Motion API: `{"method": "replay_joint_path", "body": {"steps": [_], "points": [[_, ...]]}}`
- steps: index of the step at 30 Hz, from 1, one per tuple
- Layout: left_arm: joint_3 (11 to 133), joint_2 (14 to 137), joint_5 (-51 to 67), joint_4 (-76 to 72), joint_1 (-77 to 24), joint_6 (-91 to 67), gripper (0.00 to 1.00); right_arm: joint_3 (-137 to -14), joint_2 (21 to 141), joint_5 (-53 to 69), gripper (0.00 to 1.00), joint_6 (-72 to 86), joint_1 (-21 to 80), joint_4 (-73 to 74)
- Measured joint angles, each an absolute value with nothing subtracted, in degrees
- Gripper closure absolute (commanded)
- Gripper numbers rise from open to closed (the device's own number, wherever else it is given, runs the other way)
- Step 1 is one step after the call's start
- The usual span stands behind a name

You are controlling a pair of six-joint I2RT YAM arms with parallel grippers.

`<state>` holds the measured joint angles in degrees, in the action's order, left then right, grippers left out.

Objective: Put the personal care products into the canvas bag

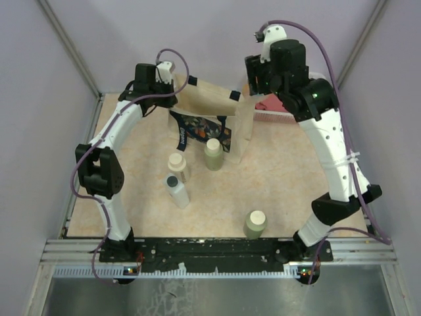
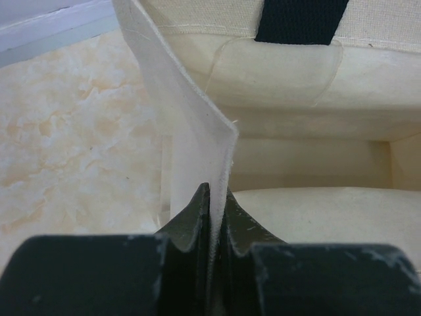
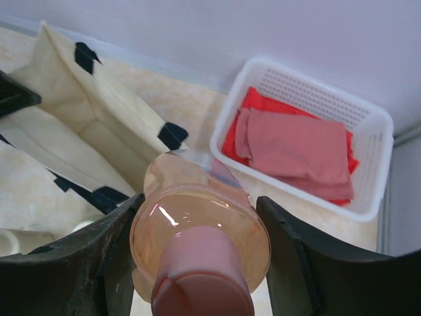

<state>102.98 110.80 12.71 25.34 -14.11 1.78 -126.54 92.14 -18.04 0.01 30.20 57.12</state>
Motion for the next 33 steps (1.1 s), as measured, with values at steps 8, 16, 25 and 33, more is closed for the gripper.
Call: {"method": "replay_joint_path", "body": {"steps": [8, 16, 25, 33], "points": [[102.94, 110.78, 13.67, 25.32, -14.17, 1.76, 1.00, -129.93, 103.98, -5.98, 1.00, -2.48, 30.20, 45.58], [100.88, 109.25, 13.72, 24.86, -14.55, 1.67, 1.00, -131.28, 114.78, 3.22, 1.00, -0.14, 30.22, 43.09], [100.75, 109.16, 13.69, 24.88, -14.61, 1.50, 1.00, -124.75, 115.33, 3.95, 1.00, 2.59, 30.20, 42.54], [100.88, 109.16, 13.96, 25.54, -14.92, 1.52, 1.00, -111.50, 115.31, -1.10, 1.00, 2.59, 30.13, 41.19]]}}
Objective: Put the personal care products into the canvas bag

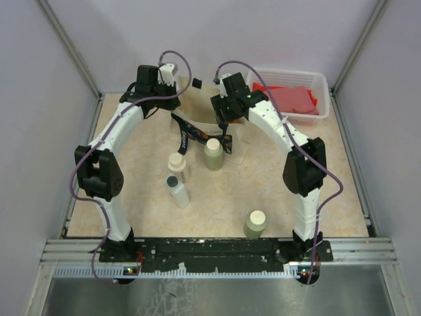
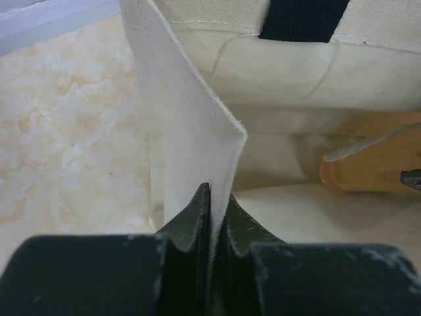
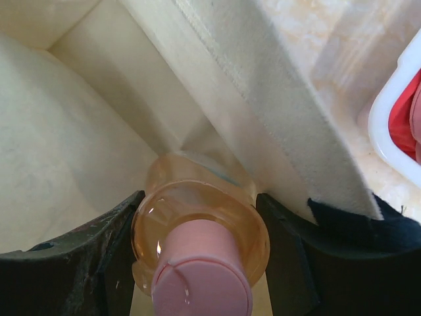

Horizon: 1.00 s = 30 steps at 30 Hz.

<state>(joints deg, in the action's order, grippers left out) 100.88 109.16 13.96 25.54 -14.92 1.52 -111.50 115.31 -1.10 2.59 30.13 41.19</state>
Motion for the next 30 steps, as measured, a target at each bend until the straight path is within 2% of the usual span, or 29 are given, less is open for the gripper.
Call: {"method": "replay_joint_path", "body": {"steps": [25, 28, 30], "points": [[102.30, 109.36, 14.44, 26.83, -15.40, 1.72, 1.00, -115.02, 117.40, -4.36, 1.00, 1.45, 26.70, 48.93], [102.30, 109.38, 14.46, 26.85, -15.40, 1.56, 1.00, -113.60, 117.43, -3.99, 0.92, 1.30, 26.76, 47.64], [102.30, 109.38, 14.46, 26.87, -15.40, 1.45, 1.00, -112.75, 117.43, -3.68, 0.80, 1.19, 26.76, 46.81]]}}
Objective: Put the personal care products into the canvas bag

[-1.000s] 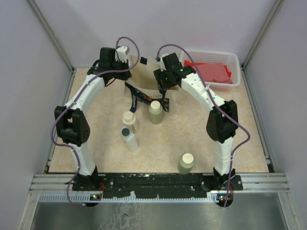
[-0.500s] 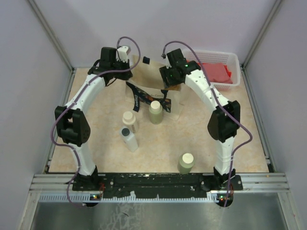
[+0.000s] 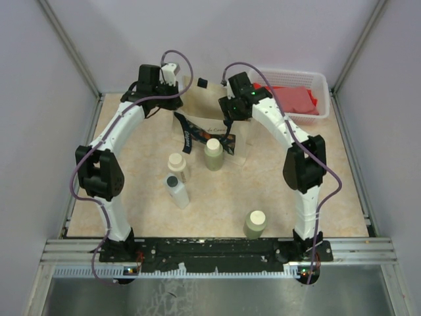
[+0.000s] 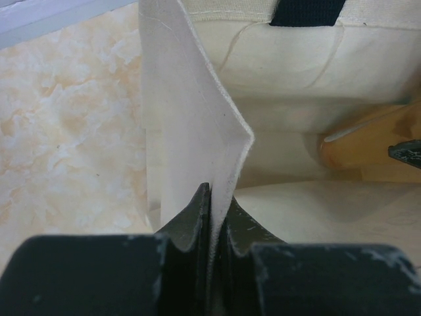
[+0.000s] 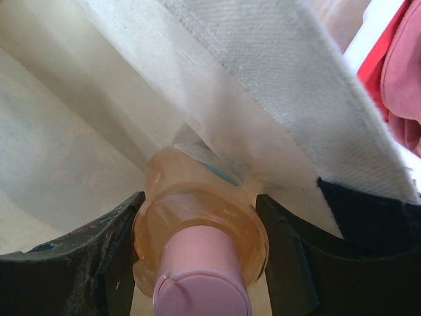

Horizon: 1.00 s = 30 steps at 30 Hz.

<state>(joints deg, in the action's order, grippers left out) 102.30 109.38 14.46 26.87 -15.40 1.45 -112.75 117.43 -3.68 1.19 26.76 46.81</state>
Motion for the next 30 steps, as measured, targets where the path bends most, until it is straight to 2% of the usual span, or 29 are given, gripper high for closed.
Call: {"method": "replay_joint_path", "body": {"steps": [2, 5, 16, 26, 28, 30], "points": [[102.30, 109.38, 14.48, 26.85, -15.40, 1.34, 1.00, -111.94, 117.45, -3.60, 0.72, 1.06, 26.76, 46.02], [102.30, 109.38, 14.52, 26.87, -15.40, 1.32, 1.00, -111.39, 117.47, -3.44, 0.53, 1.02, 26.76, 45.43], [102.30, 109.38, 14.81, 26.68, -15.40, 1.30, 1.00, -111.53, 117.38, -4.14, 0.02, 0.45, 26.87, 44.66], [102.30, 109.38, 14.90, 26.57, -15.22, 1.32, 1.00, -120.42, 113.62, -9.72, 0.01, 0.16, 28.01, 48.73], [102.30, 109.38, 14.90, 26.57, -15.22, 1.34, 1.00, -117.60, 108.44, -10.44, 0.01, 0.47, 28.12, 45.67], [102.30, 109.38, 14.87, 26.57, -15.22, 1.34, 1.00, -109.47, 99.77, -10.63, 0.01, 1.06, 28.12, 38.98]]}}
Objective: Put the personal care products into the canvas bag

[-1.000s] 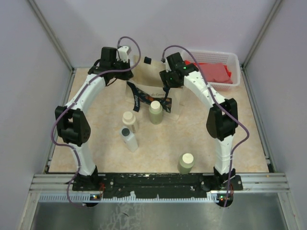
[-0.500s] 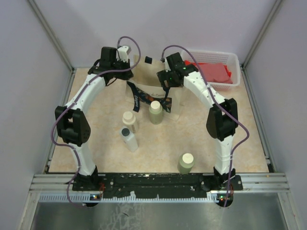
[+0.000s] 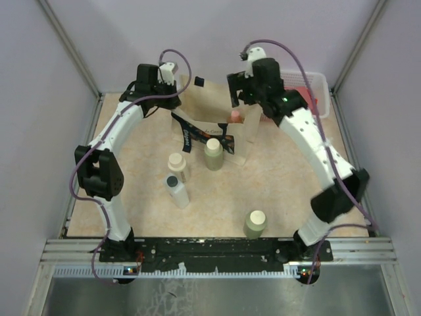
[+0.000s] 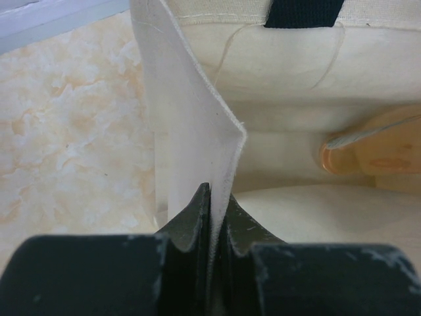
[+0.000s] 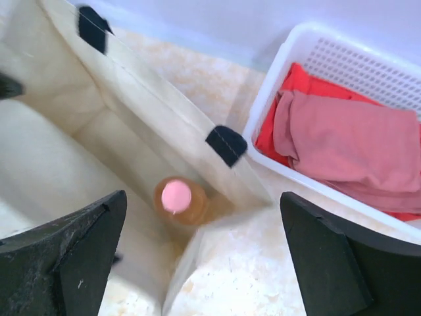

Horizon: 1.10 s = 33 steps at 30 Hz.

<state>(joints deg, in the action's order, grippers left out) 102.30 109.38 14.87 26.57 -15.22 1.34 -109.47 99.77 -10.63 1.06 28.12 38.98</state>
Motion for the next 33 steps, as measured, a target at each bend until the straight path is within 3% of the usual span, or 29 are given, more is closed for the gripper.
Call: {"method": "replay_joint_path", "body": {"steps": [3, 6, 11, 18, 25, 33], "points": [[102.30, 109.38, 14.87, 26.57, -15.22, 1.34, 1.00, -97.45, 86.24, -9.72, 0.03, 1.34, 28.12, 31.16], [102.30, 109.38, 14.85, 26.57, -15.22, 1.37, 1.00, -95.18, 79.68, -7.51, 0.05, 1.37, 28.12, 29.71], [102.30, 109.38, 14.52, 26.57, -15.22, 1.61, 1.00, -94.41, 78.32, -5.87, 0.05, 2.98, 29.82, 34.35], [102.28, 109.38, 14.37, 26.57, -15.22, 2.15, 1.00, -79.92, 77.03, -3.29, 0.06, 8.43, 36.84, 38.76], [102.28, 109.38, 14.41, 26.57, -15.22, 2.46, 1.00, -79.13, 77.36, -4.25, 0.04, 10.96, 45.43, 44.31], [101.80, 109.38, 14.48, 25.89, -15.22, 2.48, 1.00, -71.99, 71.37, -6.85, 0.04, 22.72, 46.33, 58.61]]}}
